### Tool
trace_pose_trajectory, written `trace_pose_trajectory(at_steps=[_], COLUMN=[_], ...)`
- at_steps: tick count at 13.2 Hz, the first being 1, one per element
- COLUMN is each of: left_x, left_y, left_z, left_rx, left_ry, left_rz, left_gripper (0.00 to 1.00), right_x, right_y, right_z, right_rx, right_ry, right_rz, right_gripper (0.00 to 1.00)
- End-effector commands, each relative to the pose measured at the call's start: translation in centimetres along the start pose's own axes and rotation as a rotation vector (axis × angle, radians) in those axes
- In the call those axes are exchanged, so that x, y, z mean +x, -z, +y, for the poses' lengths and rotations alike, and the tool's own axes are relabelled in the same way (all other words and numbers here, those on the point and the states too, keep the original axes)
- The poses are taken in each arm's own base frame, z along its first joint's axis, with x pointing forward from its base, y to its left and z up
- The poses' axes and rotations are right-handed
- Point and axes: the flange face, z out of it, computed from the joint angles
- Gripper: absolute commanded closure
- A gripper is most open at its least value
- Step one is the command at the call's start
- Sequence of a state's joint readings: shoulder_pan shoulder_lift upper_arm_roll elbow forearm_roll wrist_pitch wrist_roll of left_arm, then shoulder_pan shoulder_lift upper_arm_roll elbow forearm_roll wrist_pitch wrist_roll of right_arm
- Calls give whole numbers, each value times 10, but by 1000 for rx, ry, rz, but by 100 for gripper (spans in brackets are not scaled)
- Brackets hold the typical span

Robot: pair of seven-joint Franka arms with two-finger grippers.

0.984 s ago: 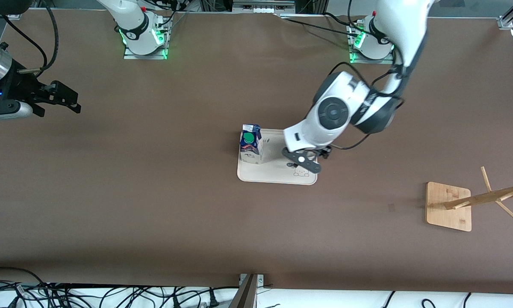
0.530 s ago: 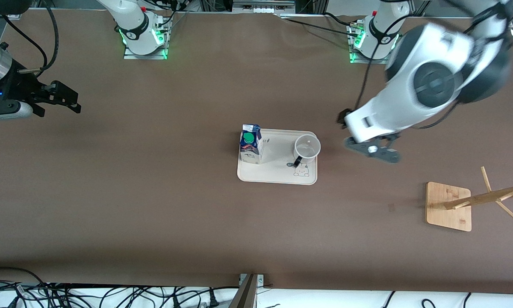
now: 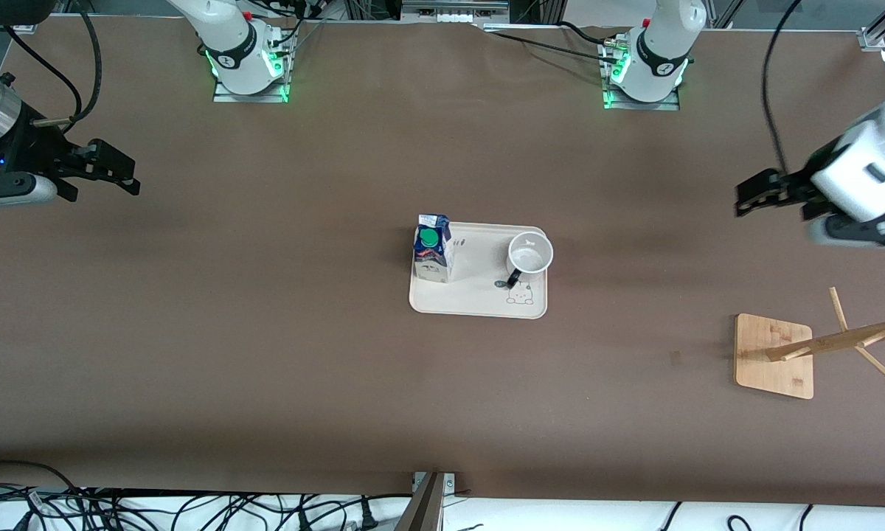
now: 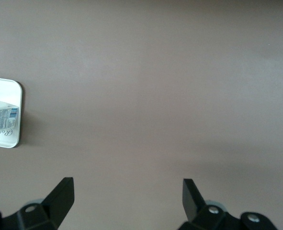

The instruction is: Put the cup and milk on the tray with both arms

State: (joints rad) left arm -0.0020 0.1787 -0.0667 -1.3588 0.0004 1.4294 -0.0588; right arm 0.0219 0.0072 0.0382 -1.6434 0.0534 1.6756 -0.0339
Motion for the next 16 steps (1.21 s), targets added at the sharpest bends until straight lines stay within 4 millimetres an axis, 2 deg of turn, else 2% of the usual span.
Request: trace_pose_trajectory(at_steps=[1, 2, 4, 8, 10, 11, 12, 13, 16], left_x=[-9, -3, -1, 10, 10, 6, 2, -4, -11], left_y=[-5, -13, -16, -16, -7, 7, 14, 16, 19], left_z=[-10, -9, -8, -25, -29, -40, -51, -54, -40], left_rx=[3, 4, 1, 10, -2, -8, -27, -39, -44], left_ry=[-18, -34, -33, -11, 28, 44, 65, 67, 41], left_rz=[-47, -57, -56, 2, 27, 47, 53, 34, 6], left_gripper=[0, 0, 0, 0, 0, 0, 0, 0, 0], right_x=[1, 1, 1, 0, 1, 1, 1, 1, 1], right_y=[5, 4, 4, 4, 4, 4, 4, 4, 4], right_z=[-2, -1, -1, -1, -2, -2, -1, -2, -2], right_rx=[-15, -15, -14, -14, -14, -14, -14, -14, -14], right_ry=[-11, -12, -12, -12, -12, -11, -12, -11, -11], right_rz=[2, 1, -1, -3, -1, -1, -1, -1, -1], right_gripper=[0, 0, 0, 0, 0, 0, 0, 0, 0])
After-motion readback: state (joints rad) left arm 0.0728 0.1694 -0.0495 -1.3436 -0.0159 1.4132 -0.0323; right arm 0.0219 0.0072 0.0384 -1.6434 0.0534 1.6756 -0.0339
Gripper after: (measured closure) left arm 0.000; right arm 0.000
